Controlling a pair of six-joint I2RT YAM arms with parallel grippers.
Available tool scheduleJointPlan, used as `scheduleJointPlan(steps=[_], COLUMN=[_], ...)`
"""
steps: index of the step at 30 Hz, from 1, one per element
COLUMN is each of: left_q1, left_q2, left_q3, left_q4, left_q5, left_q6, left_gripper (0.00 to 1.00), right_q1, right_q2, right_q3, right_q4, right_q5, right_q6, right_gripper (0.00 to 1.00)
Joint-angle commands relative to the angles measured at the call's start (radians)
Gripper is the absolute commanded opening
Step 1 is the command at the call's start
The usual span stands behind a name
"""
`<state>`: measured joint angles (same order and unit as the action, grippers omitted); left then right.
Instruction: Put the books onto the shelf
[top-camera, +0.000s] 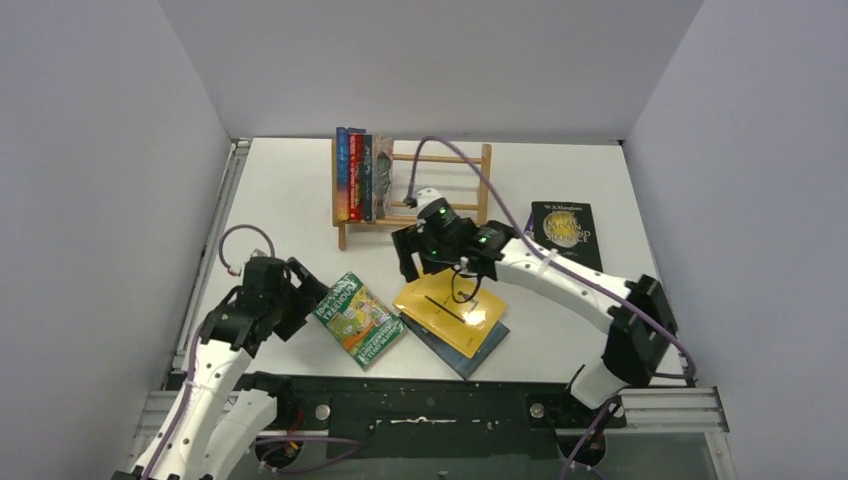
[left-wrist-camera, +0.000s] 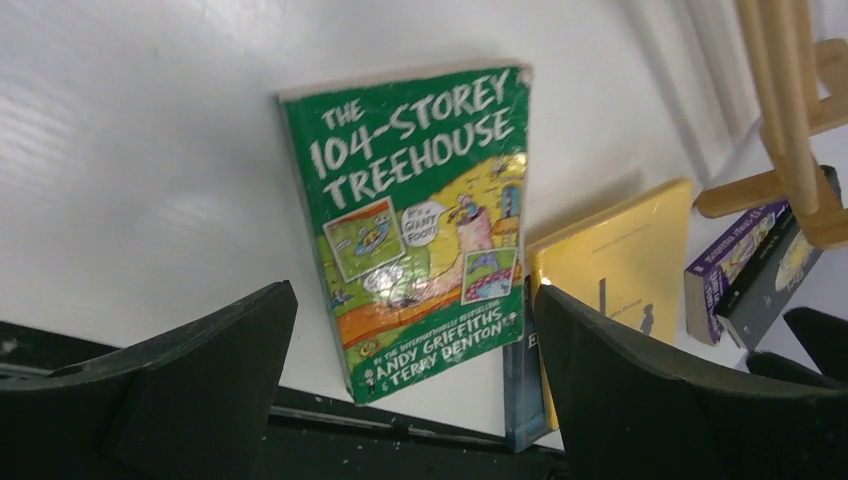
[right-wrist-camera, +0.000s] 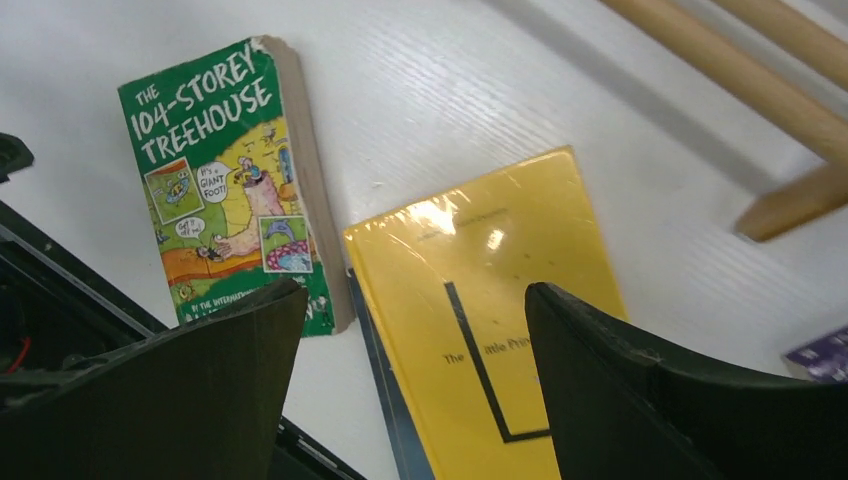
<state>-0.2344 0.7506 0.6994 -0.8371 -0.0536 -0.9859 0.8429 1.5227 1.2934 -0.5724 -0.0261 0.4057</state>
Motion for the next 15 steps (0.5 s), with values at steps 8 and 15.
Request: scheduleJointPlan(steps=[8,15], left_q1=[0.024,0.041], left_q2=[0.035,0.156], left_q3=[-0.248,-0.260], left_q4=[0.108,0.184], left_q5=[0.213,0.208], left_q6=[-0.210,-0.154], left_gripper=[0.86,0.70], right_q1=[0.199,0.199], right_q2=[0.364,0.477], right_q3=[0.223,0.247], right_q4=[0.135,0.154], right_q5=[0.034,0.037], right_q6=[-0.048,0.004], right_gripper=[0.55,0.64])
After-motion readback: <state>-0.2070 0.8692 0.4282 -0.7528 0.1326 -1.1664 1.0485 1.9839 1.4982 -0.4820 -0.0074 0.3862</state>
